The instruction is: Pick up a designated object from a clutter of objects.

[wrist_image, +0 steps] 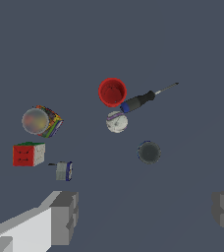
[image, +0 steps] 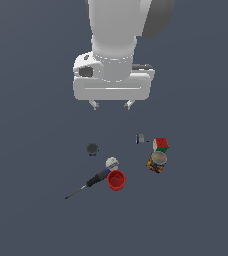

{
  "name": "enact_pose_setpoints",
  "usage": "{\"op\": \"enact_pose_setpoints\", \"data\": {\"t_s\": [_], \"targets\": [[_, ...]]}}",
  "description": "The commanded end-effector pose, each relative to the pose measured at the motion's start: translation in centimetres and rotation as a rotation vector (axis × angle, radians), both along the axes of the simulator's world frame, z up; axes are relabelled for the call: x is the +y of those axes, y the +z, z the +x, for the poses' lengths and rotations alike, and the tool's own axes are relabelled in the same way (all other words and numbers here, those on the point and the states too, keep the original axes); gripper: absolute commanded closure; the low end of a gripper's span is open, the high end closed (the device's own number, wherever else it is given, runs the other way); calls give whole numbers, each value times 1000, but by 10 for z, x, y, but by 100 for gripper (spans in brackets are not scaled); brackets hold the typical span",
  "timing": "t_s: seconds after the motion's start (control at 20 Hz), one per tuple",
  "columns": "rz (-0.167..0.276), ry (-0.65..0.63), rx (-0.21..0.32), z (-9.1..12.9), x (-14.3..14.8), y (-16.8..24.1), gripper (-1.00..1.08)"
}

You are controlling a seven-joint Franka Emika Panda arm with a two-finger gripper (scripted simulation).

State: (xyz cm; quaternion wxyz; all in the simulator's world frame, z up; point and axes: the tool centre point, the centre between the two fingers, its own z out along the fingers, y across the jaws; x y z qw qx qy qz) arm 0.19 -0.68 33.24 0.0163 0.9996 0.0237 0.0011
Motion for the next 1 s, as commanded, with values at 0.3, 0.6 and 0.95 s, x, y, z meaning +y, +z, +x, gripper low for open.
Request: {"op": "enact_pose_setpoints", "data": {"t_s": [0.3,0.6,0.95], "targets": [[-1,16,-5,2,2,1,-92],[2,27,-4,13,1,-21,-92],[10,50,-1,34,0,-74,-92]]}}
